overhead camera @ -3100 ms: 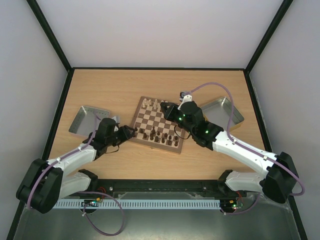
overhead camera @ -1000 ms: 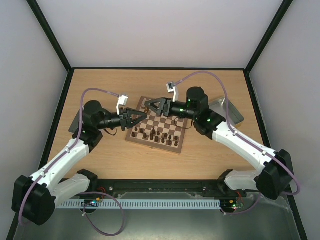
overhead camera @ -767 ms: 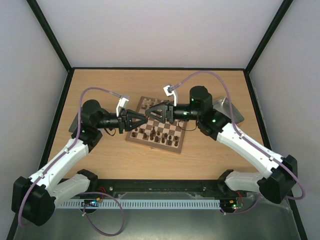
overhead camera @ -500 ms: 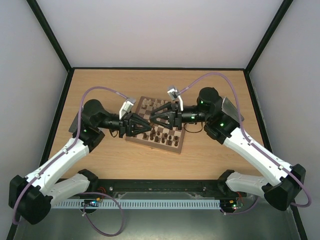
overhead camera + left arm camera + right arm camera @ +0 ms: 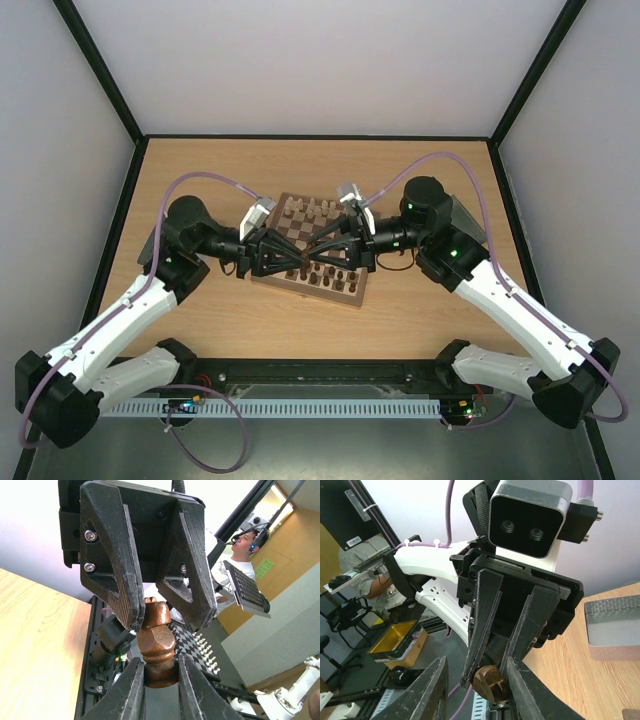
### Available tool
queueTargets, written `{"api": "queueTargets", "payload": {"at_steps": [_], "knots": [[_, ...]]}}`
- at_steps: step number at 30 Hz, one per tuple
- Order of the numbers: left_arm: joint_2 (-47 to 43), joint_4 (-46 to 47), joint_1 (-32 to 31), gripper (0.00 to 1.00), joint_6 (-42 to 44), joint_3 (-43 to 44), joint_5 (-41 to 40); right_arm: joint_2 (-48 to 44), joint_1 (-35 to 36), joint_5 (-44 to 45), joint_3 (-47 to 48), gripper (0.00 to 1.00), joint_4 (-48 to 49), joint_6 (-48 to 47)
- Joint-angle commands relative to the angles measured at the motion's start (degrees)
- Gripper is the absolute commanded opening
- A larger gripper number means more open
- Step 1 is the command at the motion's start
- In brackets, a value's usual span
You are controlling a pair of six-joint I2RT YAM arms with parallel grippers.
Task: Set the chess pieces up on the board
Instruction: Place the chess piece on the chessboard.
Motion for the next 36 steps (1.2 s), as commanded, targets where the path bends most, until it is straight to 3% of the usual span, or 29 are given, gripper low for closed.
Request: {"api": "queueTargets", "payload": {"at_steps": [1, 10, 17, 25, 29, 32, 36], "knots": [[-0.1, 0.0, -0.1, 0.04, 0.8, 1.8, 0.2, -1.7, 0.1, -3.5, -0.3, 0.30, 0.6, -1.8], [0.2, 0.6, -0.1, 0.03, 0.6, 2.1, -0.2, -0.9, 0.1, -3.8, -0.5, 0.25, -0.7, -3.6], [0.8, 0.8, 0.4, 0.08, -0.3, 2.2, -1.1, -0.4, 0.1, -3.4, -0.5, 0.03, -1.3, -3.5], [0.6, -7.3, 6.4, 0.61, 3.5, 0.3, -8.3, 0.5, 0.1, 7.6, -0.9, 0.02, -2.3, -0.7], [-2.1, -18.7, 11.2, 0.75, 10.2, 0.5, -19.6, 3.5, 0.5, 18.0, 0.2, 0.02, -6.0, -0.8], [-5.1, -25.9, 15.3, 0.78, 12.5, 0.8, -35.7, 7.4, 3.3, 29.4, 2.3, 0.02, -10.0, -2.1], [-9.5, -33.5, 16.5, 0.80, 13.6, 0.9, -63.3, 15.3, 8.7, 46.8, 6.5, 0.02, -15.1, -2.6]]}}
